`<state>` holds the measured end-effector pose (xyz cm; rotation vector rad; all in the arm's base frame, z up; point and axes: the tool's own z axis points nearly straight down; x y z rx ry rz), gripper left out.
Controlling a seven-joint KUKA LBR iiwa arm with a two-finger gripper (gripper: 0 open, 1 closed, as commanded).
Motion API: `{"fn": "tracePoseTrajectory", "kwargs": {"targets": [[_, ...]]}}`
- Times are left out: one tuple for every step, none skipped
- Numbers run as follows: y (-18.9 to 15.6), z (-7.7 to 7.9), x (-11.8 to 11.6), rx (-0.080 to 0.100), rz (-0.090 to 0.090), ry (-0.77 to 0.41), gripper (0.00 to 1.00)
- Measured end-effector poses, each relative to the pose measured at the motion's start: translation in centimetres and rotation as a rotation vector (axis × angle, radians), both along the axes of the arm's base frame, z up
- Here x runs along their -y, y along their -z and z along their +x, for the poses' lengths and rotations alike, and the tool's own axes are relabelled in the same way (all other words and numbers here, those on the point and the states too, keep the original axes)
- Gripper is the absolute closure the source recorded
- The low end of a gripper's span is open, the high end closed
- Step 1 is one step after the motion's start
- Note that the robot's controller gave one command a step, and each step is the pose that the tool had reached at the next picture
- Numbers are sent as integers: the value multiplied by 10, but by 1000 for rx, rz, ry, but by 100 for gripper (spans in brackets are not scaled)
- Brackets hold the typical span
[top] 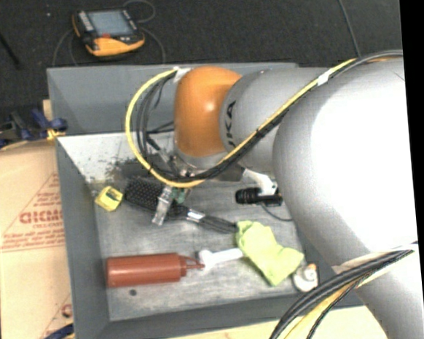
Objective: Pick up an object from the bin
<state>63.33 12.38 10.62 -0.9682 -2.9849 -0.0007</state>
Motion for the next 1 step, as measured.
{"fn": "tracePoseTrajectory", "kwargs": {"targets": [[-13, 0, 1, -2, -2, 0, 100]]}}
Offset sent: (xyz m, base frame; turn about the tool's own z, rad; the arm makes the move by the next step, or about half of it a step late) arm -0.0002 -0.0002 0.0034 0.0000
